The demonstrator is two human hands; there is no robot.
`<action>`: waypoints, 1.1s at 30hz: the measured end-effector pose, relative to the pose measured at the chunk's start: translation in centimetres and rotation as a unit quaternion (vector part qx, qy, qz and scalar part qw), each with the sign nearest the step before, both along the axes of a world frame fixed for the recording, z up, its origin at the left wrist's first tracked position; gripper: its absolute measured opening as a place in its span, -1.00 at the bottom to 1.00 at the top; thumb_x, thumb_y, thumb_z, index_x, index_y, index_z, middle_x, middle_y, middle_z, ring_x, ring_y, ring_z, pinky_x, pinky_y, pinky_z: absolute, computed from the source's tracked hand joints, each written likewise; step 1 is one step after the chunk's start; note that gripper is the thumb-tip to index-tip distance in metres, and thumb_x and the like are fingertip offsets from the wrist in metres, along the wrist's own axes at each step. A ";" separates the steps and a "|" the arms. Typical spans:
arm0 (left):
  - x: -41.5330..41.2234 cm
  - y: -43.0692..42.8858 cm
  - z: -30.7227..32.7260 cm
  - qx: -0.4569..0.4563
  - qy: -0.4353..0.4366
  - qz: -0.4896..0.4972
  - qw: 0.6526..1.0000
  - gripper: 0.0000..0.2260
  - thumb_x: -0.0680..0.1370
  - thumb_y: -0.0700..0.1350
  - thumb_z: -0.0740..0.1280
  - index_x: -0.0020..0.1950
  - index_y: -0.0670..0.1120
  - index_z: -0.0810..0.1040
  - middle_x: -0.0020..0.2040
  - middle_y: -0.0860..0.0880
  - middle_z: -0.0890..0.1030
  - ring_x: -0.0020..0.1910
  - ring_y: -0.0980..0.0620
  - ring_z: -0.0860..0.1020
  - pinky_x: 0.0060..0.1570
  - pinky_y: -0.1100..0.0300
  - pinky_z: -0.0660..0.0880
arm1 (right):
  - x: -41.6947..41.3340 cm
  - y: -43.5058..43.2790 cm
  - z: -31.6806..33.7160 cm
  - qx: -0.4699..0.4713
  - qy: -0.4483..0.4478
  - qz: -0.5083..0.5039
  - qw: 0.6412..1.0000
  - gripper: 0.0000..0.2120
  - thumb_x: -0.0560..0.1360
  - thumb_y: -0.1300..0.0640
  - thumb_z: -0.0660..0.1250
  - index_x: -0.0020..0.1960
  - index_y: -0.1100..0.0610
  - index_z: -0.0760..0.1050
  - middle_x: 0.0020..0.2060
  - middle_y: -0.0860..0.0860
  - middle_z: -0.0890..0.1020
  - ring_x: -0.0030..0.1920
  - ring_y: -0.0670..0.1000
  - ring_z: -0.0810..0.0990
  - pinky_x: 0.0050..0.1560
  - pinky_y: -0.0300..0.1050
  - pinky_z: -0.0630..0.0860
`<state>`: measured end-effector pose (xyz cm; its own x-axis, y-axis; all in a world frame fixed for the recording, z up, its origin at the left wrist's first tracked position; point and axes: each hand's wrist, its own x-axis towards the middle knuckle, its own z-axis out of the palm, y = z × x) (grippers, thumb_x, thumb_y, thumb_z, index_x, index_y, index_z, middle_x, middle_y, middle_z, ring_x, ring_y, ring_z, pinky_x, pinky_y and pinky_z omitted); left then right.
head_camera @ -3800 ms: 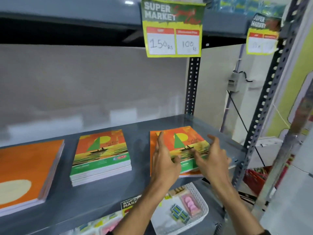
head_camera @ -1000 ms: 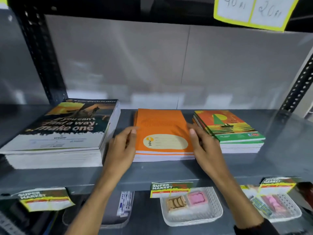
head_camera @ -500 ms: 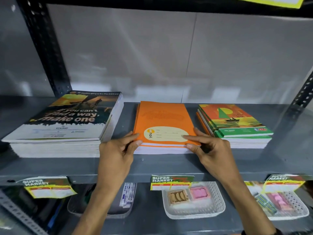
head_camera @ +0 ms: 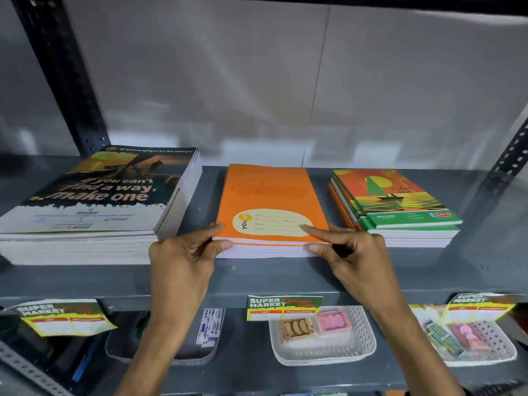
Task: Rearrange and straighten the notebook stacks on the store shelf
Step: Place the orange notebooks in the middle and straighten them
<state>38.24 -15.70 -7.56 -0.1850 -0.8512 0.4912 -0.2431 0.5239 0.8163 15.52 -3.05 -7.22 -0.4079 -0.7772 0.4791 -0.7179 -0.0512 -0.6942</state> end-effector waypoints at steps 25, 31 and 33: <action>-0.1 0.4 -0.2 -0.053 -0.001 0.035 0.998 -0.76 0.32 -0.04 0.54 -0.04 -0.07 0.74 -0.03 0.02 0.73 -0.06 0.28 0.67 0.02 0.57 0.46 | 1.0 0.4 0.1 -0.026 0.083 -0.041 0.995 -0.75 0.42 0.08 0.54 0.10 -0.01 0.73 -0.04 -0.07 0.76 -0.41 -0.45 0.50 -0.26 -0.63 0.34; -2.8 3.4 1.6 -0.134 0.057 0.026 0.989 -0.59 0.31 -0.14 0.59 0.13 -0.03 0.64 0.20 -0.06 0.63 0.22 0.18 0.57 0.08 0.54 0.45 | -0.3 2.6 2.0 -0.127 0.126 -0.103 0.979 -0.71 0.42 0.04 0.52 0.11 0.11 0.73 0.01 -0.08 0.74 0.08 -0.23 0.62 0.07 -0.64 0.36; -5.4 4.4 2.8 -0.149 0.047 -0.004 0.988 -0.65 0.36 -0.14 0.58 0.12 -0.12 0.69 0.18 -0.07 0.66 0.16 0.20 0.59 0.08 0.54 0.44 | -2.3 3.9 3.0 -0.164 0.132 -0.126 0.969 -0.74 0.47 0.05 0.50 0.12 0.10 0.72 0.05 -0.16 0.67 0.16 -0.28 0.56 0.17 -0.60 0.34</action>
<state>32.88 -11.30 -4.79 -0.1339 -0.6649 0.7348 -0.1685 0.7460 0.6443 13.23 0.82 -4.27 -0.3943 -0.4569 0.7974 -0.8871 -0.0375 -0.4601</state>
